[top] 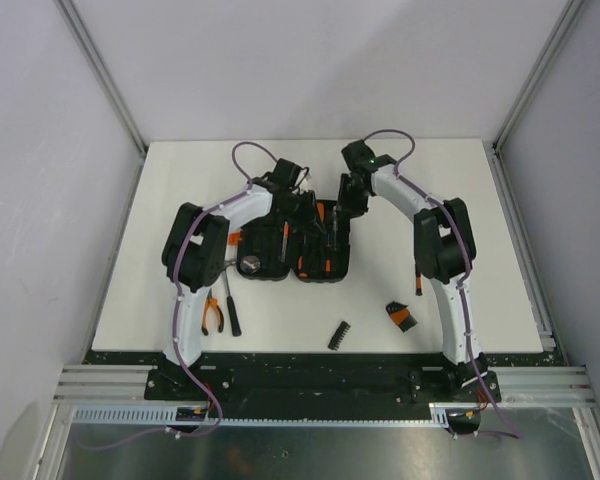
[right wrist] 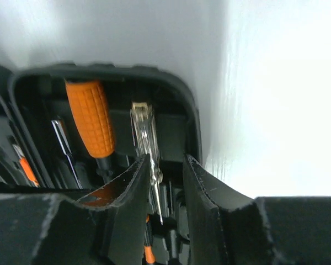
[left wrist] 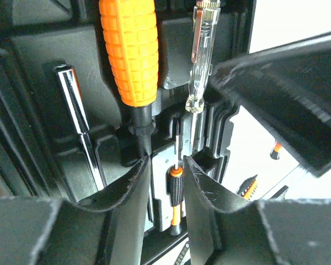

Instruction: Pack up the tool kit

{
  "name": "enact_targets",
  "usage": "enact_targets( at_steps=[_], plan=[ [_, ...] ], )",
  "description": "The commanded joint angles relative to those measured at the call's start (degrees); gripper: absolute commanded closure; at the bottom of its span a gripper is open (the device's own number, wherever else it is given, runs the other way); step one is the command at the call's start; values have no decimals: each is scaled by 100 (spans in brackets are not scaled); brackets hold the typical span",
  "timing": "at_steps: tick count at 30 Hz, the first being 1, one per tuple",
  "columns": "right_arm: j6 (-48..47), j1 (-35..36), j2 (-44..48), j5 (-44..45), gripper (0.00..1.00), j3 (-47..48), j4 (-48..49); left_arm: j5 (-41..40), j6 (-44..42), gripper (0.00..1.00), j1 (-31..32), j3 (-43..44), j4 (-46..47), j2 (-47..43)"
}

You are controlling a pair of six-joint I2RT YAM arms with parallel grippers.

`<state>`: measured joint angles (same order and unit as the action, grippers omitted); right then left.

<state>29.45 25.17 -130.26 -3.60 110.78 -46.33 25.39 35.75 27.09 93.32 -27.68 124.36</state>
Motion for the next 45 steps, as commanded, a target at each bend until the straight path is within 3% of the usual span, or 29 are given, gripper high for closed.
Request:
enact_targets(
  at_steps=[1, 10, 23, 45],
  plan=[
    [202, -173, 557, -1, 64, -15, 687, -423, -319, 62, -19, 98, -98, -317],
    [-5, -78, 322, 91, 70, 343, 782, -541, -363, 60, -20, 66, -105, -530],
    [-485, 289, -487, 826, 79, 1258, -401, -530, -366, 63, -20, 8, -91, -633],
    [-671, 415, -1225, 1070, 97, 1240, -950, -516, -391, 68, -11, 42, -96, -727]
  ],
)
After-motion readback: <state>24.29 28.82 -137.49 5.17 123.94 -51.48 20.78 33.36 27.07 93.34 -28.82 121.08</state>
